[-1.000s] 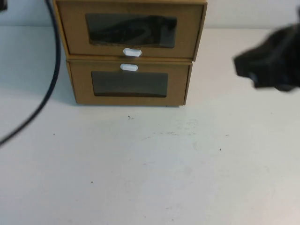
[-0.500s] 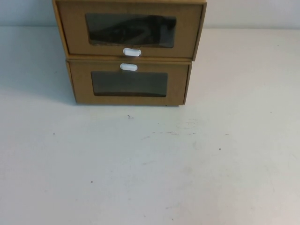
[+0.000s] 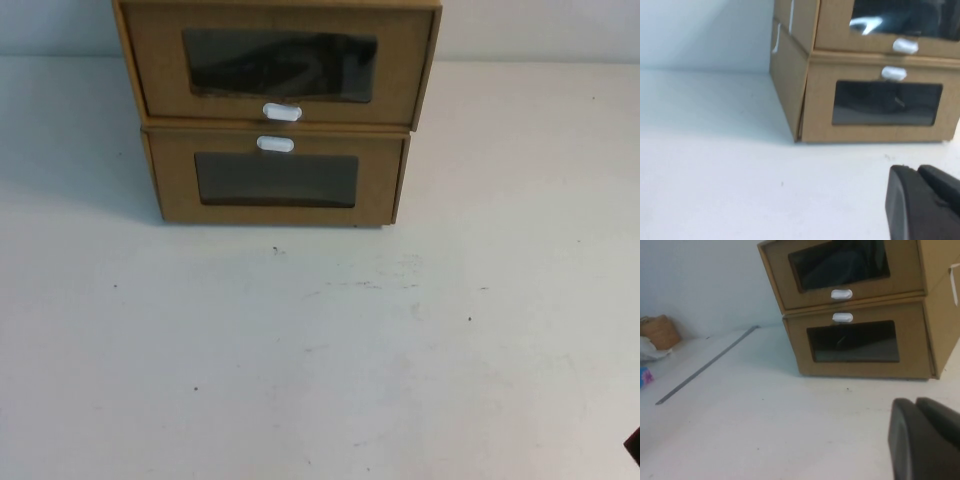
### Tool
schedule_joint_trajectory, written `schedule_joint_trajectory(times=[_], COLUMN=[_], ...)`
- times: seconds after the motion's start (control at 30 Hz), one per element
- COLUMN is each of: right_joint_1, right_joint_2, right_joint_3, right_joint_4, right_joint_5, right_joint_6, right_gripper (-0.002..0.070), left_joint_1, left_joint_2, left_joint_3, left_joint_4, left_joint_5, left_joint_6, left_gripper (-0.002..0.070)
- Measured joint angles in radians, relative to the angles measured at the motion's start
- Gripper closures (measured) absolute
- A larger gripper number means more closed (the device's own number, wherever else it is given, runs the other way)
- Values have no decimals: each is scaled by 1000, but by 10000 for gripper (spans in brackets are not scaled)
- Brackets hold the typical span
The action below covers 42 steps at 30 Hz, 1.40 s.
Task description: Close the shoe box
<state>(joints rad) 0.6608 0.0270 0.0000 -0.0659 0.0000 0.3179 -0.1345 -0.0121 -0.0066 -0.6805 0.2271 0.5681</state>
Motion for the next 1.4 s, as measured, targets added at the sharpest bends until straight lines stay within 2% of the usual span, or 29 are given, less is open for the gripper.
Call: schedule_joint_trajectory(times=[0.2, 0.3, 0.77, 0.87, 1.07, 1.17, 1.27, 1.4], right_joint_1=[0, 0, -5, -99, -458, -588, -645, -654], right_joint_2=[23, 25, 19, 6, 1, -27, -35, -35], right_joint_3=[28, 28, 28, 28, 28, 28, 28, 28], right_joint_4=[2, 2, 2, -6, -7, -5, -5, -5], right_joint_5=[24, 43, 65, 66, 91, 102, 125, 147], right_joint_6=[0, 0, 0, -3, -11, -15, -15, -15], right_gripper=[687, 687, 687, 687, 687, 687, 687, 687], left_joint_1=[0, 0, 0, 0, 0, 0, 0, 0], left_joint_2=[0, 0, 0, 0, 0, 0, 0, 0], left_joint_3=[32, 33, 33, 33, 33, 33, 33, 33], left_joint_4=[-7, -54, -85, -85, -85, -85, -85, -85], left_joint_5=[78, 119, 87, 87, 87, 87, 87, 89], left_joint_6=[-2, -22, -38, -39, -39, -39, -39, -40], left_gripper=[677, 677, 677, 677, 677, 677, 677, 677])
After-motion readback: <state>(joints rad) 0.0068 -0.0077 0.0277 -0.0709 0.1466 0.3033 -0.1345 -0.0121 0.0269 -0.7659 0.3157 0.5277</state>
